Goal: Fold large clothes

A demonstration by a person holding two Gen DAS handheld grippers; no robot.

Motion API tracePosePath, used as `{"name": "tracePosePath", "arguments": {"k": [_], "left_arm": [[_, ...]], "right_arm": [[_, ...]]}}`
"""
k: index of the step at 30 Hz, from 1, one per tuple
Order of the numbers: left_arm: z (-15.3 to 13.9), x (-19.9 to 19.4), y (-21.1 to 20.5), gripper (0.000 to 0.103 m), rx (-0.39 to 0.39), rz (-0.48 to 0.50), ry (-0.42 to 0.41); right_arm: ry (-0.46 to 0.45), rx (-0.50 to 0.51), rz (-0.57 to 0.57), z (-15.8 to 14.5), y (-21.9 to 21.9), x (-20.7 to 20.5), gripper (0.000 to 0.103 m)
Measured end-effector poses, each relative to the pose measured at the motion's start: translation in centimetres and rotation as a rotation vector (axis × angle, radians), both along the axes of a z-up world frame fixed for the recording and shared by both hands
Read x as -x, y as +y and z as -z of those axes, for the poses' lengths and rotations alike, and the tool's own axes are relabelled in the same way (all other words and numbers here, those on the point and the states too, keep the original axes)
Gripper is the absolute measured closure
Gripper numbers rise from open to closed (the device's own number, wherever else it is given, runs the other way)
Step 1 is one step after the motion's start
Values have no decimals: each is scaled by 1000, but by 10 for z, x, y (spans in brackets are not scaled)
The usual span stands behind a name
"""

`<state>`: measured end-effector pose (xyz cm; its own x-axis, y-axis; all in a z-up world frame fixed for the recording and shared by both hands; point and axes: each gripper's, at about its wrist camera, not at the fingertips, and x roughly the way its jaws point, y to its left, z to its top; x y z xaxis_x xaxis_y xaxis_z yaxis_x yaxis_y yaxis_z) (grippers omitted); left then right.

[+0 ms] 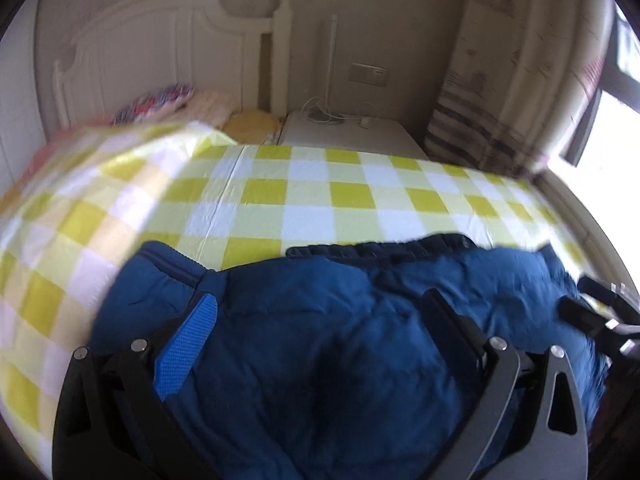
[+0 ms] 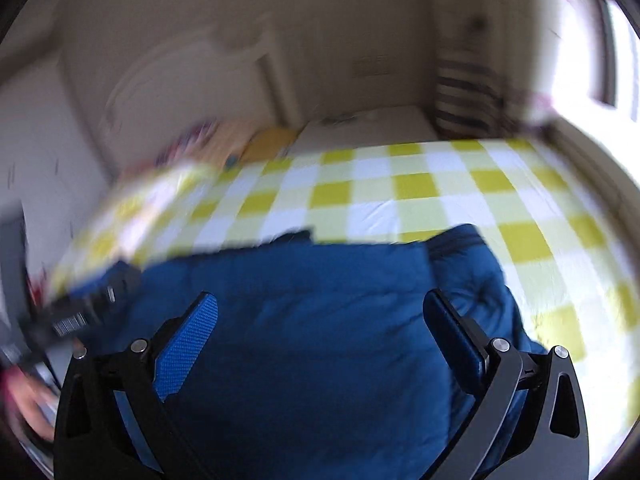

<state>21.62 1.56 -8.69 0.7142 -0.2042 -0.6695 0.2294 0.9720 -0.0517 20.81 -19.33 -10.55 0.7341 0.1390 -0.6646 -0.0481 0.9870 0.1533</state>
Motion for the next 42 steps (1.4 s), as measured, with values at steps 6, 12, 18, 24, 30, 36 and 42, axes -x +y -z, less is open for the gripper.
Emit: {"name": "tracePosePath", "arguments": {"k": [6,12,18,24,30,36,42], "left_arm": [[44,-7,-19,2,-108,22,104],[27,4,15,2,-41,-41,67],[33,-8,89,3,18,-231,115],[35,-6,63,2,-116,-232,80],[35,-9,77,2,-42,-224,115],[40,-14,82,2,-9,-219,123],[26,0,87,3,36,-223,83]], "right_arm": [[91,214,-50,40,31,-5,4],[56,178,13,29,13,8,5],[109,-44,279,38,-74,28,5],[44,5,298,34,-65,35,5],[-116,137,-24,-11,16,62,5],[4,246,-169,43,75,41,4],[-13,126,-113,15,38,56,5]]}}
